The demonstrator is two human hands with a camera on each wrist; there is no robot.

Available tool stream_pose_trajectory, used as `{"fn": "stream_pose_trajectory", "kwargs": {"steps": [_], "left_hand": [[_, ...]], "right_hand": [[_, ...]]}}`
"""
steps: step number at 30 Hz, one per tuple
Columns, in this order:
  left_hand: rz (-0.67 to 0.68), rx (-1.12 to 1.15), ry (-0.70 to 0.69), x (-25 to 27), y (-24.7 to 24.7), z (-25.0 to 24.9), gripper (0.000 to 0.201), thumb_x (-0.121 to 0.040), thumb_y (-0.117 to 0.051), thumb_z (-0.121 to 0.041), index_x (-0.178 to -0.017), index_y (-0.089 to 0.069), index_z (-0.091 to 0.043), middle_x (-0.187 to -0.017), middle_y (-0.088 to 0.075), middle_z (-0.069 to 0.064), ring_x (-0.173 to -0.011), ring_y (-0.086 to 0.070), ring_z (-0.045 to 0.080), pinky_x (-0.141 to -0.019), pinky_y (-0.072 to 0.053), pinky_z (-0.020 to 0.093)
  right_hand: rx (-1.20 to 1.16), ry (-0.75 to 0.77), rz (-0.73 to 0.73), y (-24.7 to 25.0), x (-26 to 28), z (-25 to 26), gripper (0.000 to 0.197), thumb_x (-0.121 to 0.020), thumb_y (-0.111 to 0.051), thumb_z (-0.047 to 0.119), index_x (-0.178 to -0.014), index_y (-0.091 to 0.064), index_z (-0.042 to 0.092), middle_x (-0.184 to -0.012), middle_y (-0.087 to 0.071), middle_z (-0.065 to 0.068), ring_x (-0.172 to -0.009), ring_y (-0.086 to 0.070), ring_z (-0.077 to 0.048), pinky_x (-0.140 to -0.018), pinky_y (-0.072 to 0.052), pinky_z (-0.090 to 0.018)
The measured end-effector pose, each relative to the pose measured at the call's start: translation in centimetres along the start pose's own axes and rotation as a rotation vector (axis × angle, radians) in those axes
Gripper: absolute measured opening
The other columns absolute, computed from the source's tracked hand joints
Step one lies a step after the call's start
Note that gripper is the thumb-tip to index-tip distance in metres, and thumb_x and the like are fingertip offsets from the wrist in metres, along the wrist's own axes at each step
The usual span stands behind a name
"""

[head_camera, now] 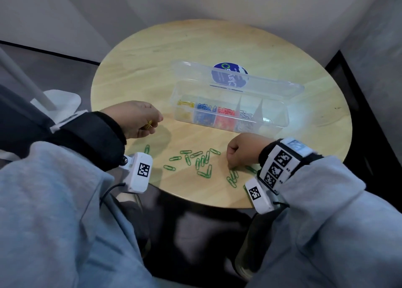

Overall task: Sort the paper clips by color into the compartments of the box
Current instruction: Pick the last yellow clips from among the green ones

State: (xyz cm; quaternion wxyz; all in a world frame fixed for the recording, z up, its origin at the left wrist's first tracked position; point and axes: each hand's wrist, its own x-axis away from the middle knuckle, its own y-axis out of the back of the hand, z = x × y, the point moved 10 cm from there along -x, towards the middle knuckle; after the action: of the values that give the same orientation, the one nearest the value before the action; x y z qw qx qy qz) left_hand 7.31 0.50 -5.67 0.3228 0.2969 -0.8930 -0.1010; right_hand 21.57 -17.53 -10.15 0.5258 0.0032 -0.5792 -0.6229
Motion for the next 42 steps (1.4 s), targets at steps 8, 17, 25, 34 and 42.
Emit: {"fn": "stream_pose_trajectory", "kwargs": {"steps": [8, 17, 25, 34, 42], "left_hand": [[0.065, 0.151, -0.010, 0.3, -1.5, -0.6, 0.020, -0.097, -0.048, -0.025, -0.084, -0.057, -0.012, -0.074, -0.048, 0.004, -0.061, -0.048, 0.016, -0.051, -0.044, 0.019], [0.201, 0.339, -0.061, 0.9, -3.8, -1.9, 0.026, -0.097, -0.044, -0.030, -0.086, -0.058, -0.011, -0.077, -0.057, 0.005, -0.067, -0.057, 0.017, -0.050, -0.052, 0.015], [0.259, 0.326, 0.050, 0.5, -6.3, -0.1, 0.033, -0.097, -0.042, -0.040, -0.085, -0.056, -0.012, -0.073, -0.053, 0.004, -0.061, -0.052, 0.015, -0.054, -0.050, 0.020], [0.456, 0.541, 0.158, 0.9, -10.8, 0.2, 0.061, -0.094, -0.023, -0.060, -0.091, -0.055, -0.008, -0.076, -0.055, 0.011, -0.063, -0.058, 0.021, -0.050, -0.056, 0.021], [0.475, 0.732, 0.113, 0.4, -11.6, -1.0, 0.054, -0.101, -0.020, -0.045, -0.088, -0.056, -0.007, -0.071, -0.056, 0.010, -0.046, -0.062, 0.014, -0.042, -0.050, 0.015]], "right_hand": [[-0.784, 0.005, -0.020, 1.7, 0.8, -0.5, 0.028, -0.082, -0.047, -0.006, -0.061, -0.048, 0.011, -0.057, -0.052, -0.004, -0.049, -0.042, -0.013, -0.040, -0.034, -0.020], [-1.170, 0.015, 0.064, 0.2, 1.1, 1.8, 0.027, -0.090, -0.034, -0.011, -0.081, -0.052, 0.008, -0.067, -0.049, -0.008, -0.049, -0.049, -0.013, -0.039, -0.043, -0.016], [-1.427, 0.047, 0.104, 0.6, 1.4, 3.8, 0.031, -0.092, -0.026, -0.001, -0.085, -0.057, -0.002, -0.078, -0.056, -0.016, -0.071, -0.058, -0.022, -0.058, -0.057, -0.024], [-1.459, 0.173, 0.183, 1.1, 2.3, 7.7, 0.048, -0.081, -0.015, -0.015, -0.109, -0.052, 0.000, -0.109, -0.052, -0.017, -0.095, -0.059, -0.022, -0.076, -0.052, -0.023], [-1.442, 0.241, 0.090, 2.1, 2.9, 7.8, 0.060, -0.084, -0.015, -0.018, -0.135, -0.042, -0.001, -0.140, -0.045, -0.017, -0.133, -0.042, -0.023, -0.103, -0.039, -0.029]]}}
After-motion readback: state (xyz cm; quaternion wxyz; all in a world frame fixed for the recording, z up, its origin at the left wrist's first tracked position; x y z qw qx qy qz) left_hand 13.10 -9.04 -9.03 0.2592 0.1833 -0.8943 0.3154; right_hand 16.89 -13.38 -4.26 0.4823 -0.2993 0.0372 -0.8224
